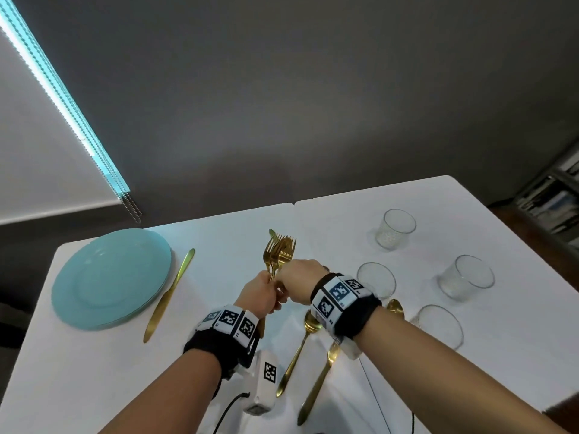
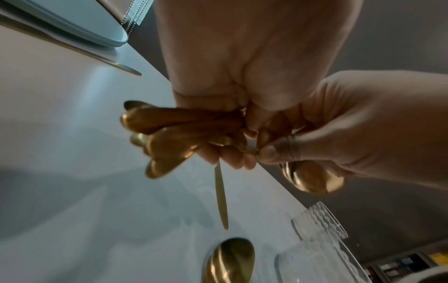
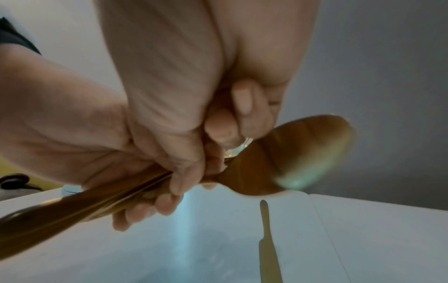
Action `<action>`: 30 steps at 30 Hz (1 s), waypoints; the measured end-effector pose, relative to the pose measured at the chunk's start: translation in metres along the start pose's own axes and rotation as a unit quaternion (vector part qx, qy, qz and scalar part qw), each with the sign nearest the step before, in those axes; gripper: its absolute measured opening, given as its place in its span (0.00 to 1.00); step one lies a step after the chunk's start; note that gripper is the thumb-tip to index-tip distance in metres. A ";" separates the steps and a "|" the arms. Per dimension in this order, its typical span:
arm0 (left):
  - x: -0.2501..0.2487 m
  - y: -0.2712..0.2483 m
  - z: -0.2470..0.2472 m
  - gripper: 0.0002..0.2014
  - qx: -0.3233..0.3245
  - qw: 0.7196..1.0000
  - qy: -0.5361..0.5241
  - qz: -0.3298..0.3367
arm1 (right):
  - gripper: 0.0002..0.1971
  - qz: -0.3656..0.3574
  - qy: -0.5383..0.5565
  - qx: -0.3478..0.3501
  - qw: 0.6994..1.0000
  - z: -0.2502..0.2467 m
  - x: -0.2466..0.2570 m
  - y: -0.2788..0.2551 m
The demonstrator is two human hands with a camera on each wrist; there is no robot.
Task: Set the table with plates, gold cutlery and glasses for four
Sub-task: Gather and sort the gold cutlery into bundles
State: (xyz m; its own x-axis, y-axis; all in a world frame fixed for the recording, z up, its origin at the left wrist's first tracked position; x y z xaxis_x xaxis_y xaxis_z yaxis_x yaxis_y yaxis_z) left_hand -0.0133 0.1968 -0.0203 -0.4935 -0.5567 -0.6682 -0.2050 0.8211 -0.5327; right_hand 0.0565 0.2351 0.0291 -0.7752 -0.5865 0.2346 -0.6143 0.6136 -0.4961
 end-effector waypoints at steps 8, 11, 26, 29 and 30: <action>0.013 -0.023 0.032 0.08 0.042 0.999 -0.016 -0.016 | 0.11 0.034 0.132 -0.191 0.972 0.015 -0.023 -0.050; 0.014 -0.029 0.037 0.08 0.051 0.997 -0.043 -0.027 | 0.12 0.167 0.193 -0.215 0.943 0.030 -0.057 -0.076; 0.016 -0.043 0.054 0.08 0.059 0.997 -0.038 -0.042 | 0.14 0.440 0.213 -0.138 0.861 0.118 -0.141 -0.131; 0.018 -0.042 0.056 0.08 0.050 0.997 -0.033 -0.041 | 0.14 0.442 0.204 -0.151 0.861 0.118 -0.144 -0.130; 0.018 -0.041 0.056 0.08 0.047 0.998 -0.031 -0.038 | 0.14 0.440 0.201 -0.154 0.862 0.118 -0.145 -0.129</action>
State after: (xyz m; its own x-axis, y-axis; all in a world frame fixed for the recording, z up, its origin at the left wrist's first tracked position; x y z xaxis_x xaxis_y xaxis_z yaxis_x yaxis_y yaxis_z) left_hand 0.0330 0.1456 -0.0394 -0.4264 -0.6257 -0.6533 -0.1574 0.7625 -0.6276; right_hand 0.2658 0.1791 -0.0392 -0.9110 0.3699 0.1825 0.2751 0.8746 -0.3993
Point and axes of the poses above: each hand's wrist, its own y-axis towards the middle knuckle, its own z-axis out of the palm, x = y × z, the point moved 5 cm from there along y, towards the middle knuckle, and after that the axes turned 13 degrees about y, right-handed, at the moved point
